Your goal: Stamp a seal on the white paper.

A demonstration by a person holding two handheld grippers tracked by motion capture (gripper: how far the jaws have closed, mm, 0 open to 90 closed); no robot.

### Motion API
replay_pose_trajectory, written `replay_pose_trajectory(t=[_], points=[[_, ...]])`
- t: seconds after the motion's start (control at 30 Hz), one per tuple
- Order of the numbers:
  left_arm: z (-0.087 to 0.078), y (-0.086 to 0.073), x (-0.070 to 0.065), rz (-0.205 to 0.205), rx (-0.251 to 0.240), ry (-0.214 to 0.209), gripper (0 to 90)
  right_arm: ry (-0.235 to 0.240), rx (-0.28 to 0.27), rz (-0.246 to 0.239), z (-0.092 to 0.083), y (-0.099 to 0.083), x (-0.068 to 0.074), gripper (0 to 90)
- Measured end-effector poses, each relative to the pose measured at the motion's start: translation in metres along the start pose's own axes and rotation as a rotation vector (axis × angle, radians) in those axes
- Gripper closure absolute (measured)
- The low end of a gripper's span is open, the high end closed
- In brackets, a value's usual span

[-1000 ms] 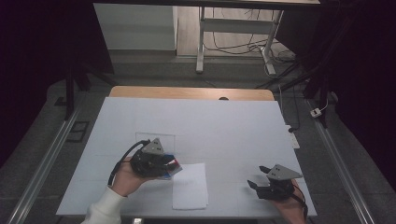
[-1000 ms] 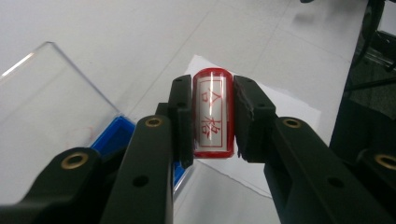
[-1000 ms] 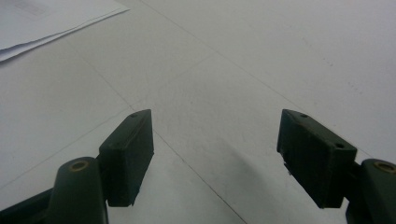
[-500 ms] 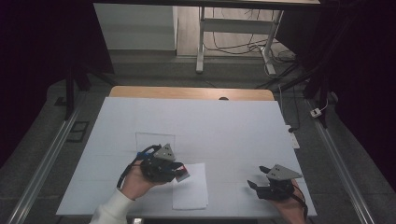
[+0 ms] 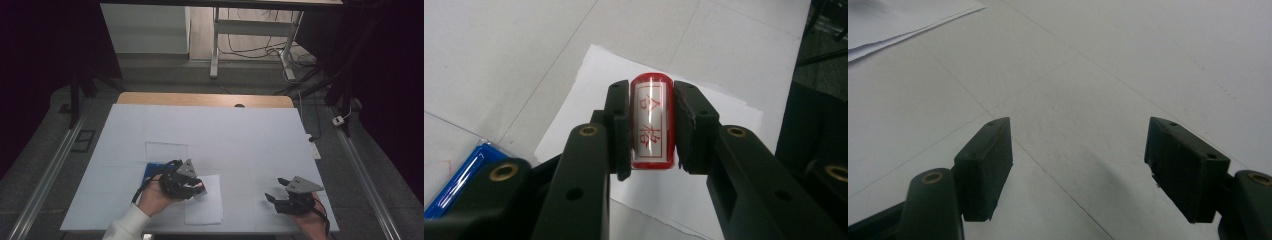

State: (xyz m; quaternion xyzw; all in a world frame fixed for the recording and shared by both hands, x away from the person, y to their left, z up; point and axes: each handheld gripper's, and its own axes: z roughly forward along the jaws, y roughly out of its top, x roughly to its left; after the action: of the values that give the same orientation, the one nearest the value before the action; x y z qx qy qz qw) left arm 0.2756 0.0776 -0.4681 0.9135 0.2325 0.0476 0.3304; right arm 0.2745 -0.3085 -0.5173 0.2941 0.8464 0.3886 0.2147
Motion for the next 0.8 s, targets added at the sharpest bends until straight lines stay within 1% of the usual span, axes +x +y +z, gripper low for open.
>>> replay_pose_trajectory(t=[0.23, 0.67, 0.8], points=[[0.009, 0.001, -0.001, 0.005, 0.026, -0.006, 70.2, 0.003, 0.004, -0.003, 0.001, 0.0, 0.0, 27.0], [0.02, 0.002, -0.001, 0.026, 0.083, 0.009, 70.2, 0.003, 0.003, 0.0, 0.0, 0.0, 0.0, 27.2], [0.024, 0.002, 0.0, 0.026, 0.092, 0.01, 70.2, 0.003, 0.005, 0.001, 0.0, 0.0, 0.0, 27.2]])
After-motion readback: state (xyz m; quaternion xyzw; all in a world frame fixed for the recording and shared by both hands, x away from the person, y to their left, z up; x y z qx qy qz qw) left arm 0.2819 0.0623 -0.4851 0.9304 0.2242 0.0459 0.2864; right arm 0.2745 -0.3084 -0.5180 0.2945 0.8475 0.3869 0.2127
